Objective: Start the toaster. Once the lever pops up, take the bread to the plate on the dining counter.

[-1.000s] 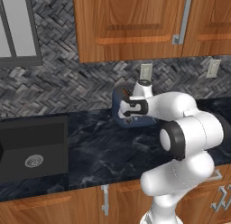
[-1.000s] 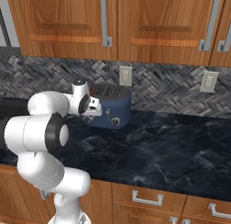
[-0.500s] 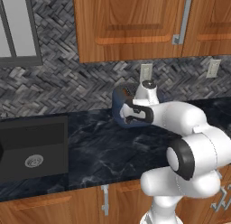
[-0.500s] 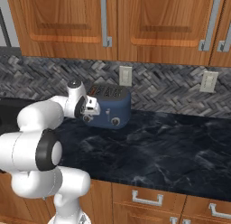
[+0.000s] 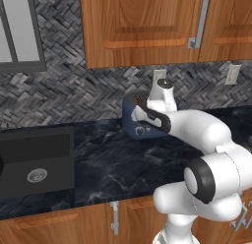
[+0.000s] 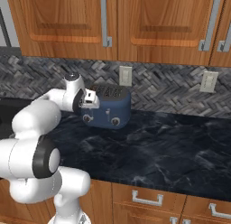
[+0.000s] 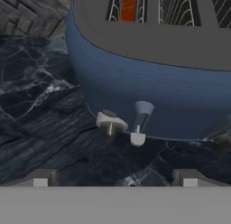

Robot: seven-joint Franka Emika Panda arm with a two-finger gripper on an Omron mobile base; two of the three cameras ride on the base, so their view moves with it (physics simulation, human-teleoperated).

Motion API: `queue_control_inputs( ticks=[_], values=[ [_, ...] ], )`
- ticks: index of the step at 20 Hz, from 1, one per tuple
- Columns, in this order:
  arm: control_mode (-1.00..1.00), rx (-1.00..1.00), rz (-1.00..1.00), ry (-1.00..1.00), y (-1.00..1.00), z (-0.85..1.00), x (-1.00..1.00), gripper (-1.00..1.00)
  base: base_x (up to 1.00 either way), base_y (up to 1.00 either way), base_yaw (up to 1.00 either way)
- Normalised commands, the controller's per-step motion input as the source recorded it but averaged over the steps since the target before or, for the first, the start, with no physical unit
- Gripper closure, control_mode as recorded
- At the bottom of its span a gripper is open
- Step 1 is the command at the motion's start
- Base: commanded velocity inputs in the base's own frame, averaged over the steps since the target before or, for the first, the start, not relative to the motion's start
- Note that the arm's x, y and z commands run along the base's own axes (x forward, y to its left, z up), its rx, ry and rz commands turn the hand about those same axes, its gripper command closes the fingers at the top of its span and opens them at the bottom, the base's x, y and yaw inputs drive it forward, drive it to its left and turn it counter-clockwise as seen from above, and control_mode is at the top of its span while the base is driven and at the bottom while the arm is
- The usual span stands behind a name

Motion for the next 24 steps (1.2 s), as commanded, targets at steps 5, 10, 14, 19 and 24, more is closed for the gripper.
queue_control_inputs(
  ticks=[5, 10, 14, 19, 24],
  values=[
    [-1.0, 0.0, 0.0, 0.0, 0.0, 0.31, -0.09, -1.0, 0.0, 0.0, 0.0],
    [-1.0, 0.0, 0.0, 0.0, 0.0, 0.21, 0.0, -1.0, 0.0, 0.0, 0.0],
    [-1.0, 0.0, 0.0, -0.03, 0.0, 0.2, 0.0, -1.0, 0.0, 0.0, 0.0],
    [-1.0, 0.0, 0.0, -0.09, 0.0, 0.15, 0.0, -1.0, 0.0, 0.0, 0.0],
    [-1.0, 0.0, 0.0, -0.15, 0.0, 0.03, 0.0, -1.0, 0.0, 0.0, 0.0]
  ],
)
